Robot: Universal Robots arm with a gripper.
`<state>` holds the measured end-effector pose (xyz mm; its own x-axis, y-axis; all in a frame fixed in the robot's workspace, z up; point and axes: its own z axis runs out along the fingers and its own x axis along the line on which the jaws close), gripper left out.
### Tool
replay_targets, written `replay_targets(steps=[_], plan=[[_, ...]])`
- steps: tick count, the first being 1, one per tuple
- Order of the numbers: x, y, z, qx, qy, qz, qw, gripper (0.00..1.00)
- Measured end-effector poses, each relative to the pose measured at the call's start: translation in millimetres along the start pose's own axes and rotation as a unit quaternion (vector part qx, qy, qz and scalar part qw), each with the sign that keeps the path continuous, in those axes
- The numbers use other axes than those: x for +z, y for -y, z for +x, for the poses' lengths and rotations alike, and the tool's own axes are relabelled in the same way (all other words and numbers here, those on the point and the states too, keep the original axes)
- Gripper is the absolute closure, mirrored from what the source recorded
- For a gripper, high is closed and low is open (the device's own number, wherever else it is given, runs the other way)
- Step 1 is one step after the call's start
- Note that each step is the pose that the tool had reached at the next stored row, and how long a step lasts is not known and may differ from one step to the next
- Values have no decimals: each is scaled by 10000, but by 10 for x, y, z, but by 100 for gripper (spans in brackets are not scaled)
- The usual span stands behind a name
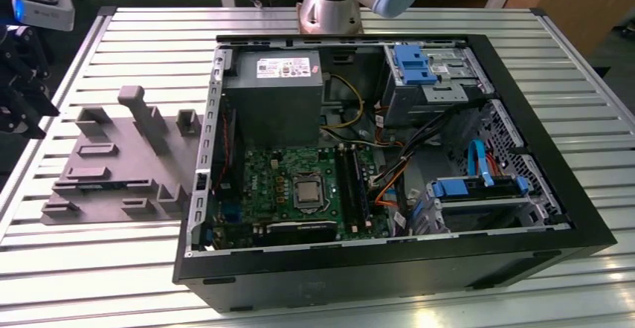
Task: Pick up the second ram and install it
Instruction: 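Pick up the second ram and move it above second insertion slot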
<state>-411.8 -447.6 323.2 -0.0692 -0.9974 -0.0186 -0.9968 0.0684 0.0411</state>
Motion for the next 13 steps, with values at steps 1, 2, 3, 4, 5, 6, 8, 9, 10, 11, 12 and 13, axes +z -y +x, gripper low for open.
replay_targets(steps=[1,2,3,4,5,6,8,9,10,11,12,13], plan=[[11,0,1,0,0,0,10000,57],[21,1,1,0,0,0,10000,57],[30,1,1,0,0,0,10000,57],[37,1,1,0,0,0,10000,57],[44,2,2,0,0,0,10000,57],[51,2,2,0,0,0,10000,57],[65,3,2,0,0,0,10000,57],[73,3,3,0,0,0,10000,57],[81,3,4,0,0,0,10000,57],[89,4,5,0,0,0,10000,57],[97,4,6,0,1,0,10000,57],[106,5,7,0,1,0,10000,57]])
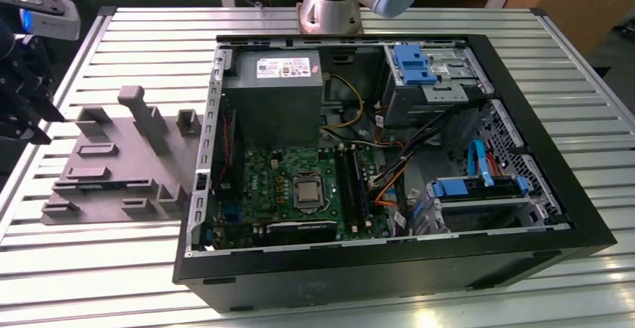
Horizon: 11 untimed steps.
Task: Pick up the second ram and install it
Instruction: 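Pick up the second ram and move it above second insertion slot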
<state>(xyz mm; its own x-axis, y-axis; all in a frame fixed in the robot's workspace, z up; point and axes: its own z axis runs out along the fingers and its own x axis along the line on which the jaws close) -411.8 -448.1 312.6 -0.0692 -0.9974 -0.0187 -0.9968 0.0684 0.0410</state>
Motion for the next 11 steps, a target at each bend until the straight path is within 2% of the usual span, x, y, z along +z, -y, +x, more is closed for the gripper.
replay_targets(steps=[5,6,11], plan=[[31,1,5,0,0,-1,10000,59],[35,2,7,0,-1,-1,10000,65],[56,3,11,1,-1,-1,10000,65]])
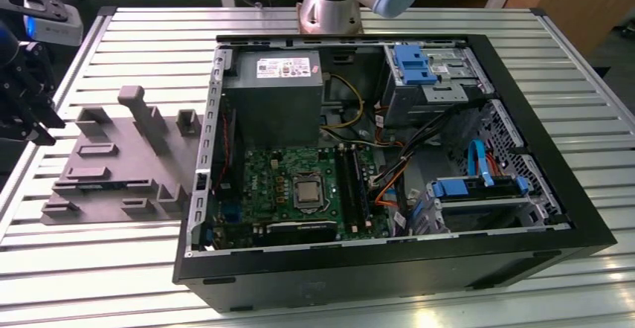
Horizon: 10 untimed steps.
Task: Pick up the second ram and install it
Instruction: 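Pick up the second ram and move it above second insertion slot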
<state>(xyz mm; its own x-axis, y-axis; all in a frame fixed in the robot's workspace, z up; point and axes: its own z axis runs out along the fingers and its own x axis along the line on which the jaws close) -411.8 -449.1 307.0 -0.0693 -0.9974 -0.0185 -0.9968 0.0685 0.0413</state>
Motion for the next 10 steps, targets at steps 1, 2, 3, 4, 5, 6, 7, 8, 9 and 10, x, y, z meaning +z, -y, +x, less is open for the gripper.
replay_targets(steps=[1,2,3,4,5,6,7,8,9,10], plan=[[0,0,0,0,0,0,10000,65],[1,0,0,0,0,0,10000,65],[2,0,0,0,1,1,10000,65],[3,0,0,0,1,1,10000,65],[7,0,2,0,1,1,10000,65],[17,2,4,-1,2,3,10000,65],[30,2,6,-1,2,2,10000,65],[47,3,9,0,0,0,10000,65],[65,4,13,-1,1,0,10000,65],[82,5,18,-1,0,-3,10000,65]])
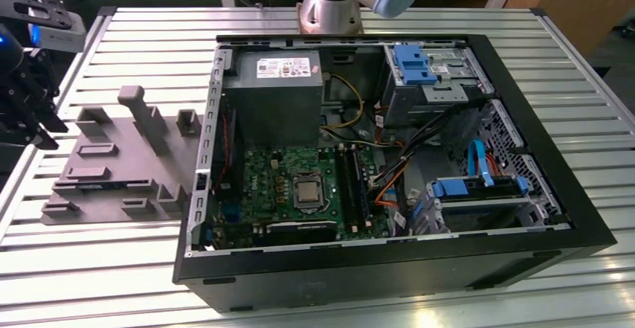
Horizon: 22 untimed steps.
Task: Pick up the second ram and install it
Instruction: 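Pick up the second ram and move it above second insertion slot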
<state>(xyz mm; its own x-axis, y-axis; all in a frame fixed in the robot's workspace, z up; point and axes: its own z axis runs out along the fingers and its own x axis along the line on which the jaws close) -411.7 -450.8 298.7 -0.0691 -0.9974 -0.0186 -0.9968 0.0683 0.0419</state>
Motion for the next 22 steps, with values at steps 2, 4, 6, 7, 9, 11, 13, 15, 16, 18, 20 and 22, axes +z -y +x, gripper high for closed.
replay_targets(steps=[2,4,6,7,9,11,13,15,16,18,20,22], plan=[[37,2,11,-2,0,-6,10000,65],[73,4,23,-15,-1,-8,10000,65],[108,5,29,-22,-1,-8,10000,65],[120,6,31,-23,-1,-8,10000,65],[149,7,33,-24,-2,-8,10000,65],[173,9,34,-25,-1,-8,10000,65],[197,10,36,-26,-1,-8,10000,65],[224,12,41,-28,-2,-8,10000,65],[240,13,46,-29,-2,-8,10000,65],[273,14,56,-32,-1,-8,10000,65],[306,16,64,-35,-2,-8,10000,65],[334,17,67,-36,-2,-8,10000,65]])
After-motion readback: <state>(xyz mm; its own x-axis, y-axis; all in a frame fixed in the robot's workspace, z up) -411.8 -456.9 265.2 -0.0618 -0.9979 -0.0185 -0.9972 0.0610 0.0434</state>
